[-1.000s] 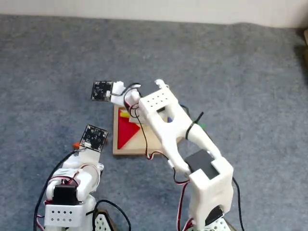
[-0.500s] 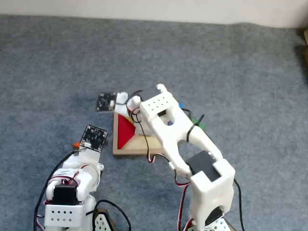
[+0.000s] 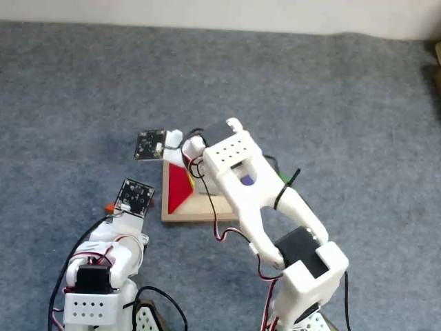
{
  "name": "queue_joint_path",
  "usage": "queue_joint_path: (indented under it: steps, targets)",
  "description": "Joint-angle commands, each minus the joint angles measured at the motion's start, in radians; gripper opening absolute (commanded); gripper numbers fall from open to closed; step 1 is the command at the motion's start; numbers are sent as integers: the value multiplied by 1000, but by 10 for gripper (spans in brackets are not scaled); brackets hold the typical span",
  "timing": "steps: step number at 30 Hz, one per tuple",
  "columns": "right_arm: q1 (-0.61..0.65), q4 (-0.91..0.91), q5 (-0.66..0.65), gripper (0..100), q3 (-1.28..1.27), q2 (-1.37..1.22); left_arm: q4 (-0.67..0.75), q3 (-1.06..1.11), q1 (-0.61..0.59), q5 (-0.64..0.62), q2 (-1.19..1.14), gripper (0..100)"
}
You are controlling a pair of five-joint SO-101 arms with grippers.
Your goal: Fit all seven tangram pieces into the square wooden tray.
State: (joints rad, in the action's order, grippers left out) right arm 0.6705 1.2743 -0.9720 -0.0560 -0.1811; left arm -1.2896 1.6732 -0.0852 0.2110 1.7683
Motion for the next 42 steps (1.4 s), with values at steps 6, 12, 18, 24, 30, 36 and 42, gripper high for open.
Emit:
queue_joint_path:
  steps: [6,12,18,24,30,36,42]
  targets:
    - [-8,-13,236,19,-1,-24,-3,24,15,-8,48,25]
    - [-104,-150,269,19,1,-160,-3,24,15,-8,48,25]
    - [-213,-213,270,19,99,-220,-3,24,15,-8,48,25]
    - [-234,-209,272,19,205,-216,-3,24,15,-8,48,25]
    - [-208,-136,273,16,220,-211,-3,24,15,-8,48,25]
    - [-186,-33,310,11,232,-143,-3,24,15,-8,48,25]
    - [-266,27,545,11,229,-15,-3,24,15,-8,48,25]
